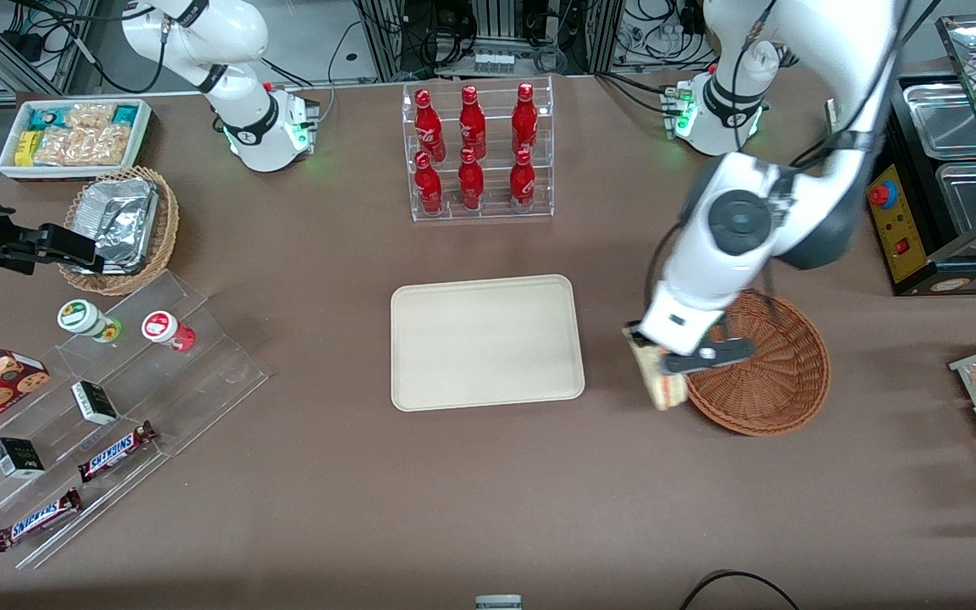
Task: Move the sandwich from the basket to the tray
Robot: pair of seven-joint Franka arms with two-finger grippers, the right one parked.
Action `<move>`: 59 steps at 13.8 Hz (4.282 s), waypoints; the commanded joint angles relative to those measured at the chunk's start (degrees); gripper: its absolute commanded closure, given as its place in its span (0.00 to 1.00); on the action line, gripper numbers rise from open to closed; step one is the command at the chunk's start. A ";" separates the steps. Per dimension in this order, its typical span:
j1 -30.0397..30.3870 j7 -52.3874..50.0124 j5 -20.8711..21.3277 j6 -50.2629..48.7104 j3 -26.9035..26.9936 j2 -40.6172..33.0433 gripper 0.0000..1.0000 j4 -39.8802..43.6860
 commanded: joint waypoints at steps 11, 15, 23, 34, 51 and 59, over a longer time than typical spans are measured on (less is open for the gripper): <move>-21.02 -5.72 1.07 0.22 1.11 25.41 1.00 23.80; -22.43 -6.33 1.07 0.31 1.11 27.53 1.00 25.21; -22.61 -8.53 1.15 1.54 1.11 28.85 0.33 24.86; -15.16 -9.58 0.28 -11.09 1.11 13.67 0.00 24.43; 17.28 30.29 -3.85 -29.30 1.19 -23.26 0.00 1.58; 16.68 32.87 -5.79 -29.92 6.29 -20.91 0.00 6.74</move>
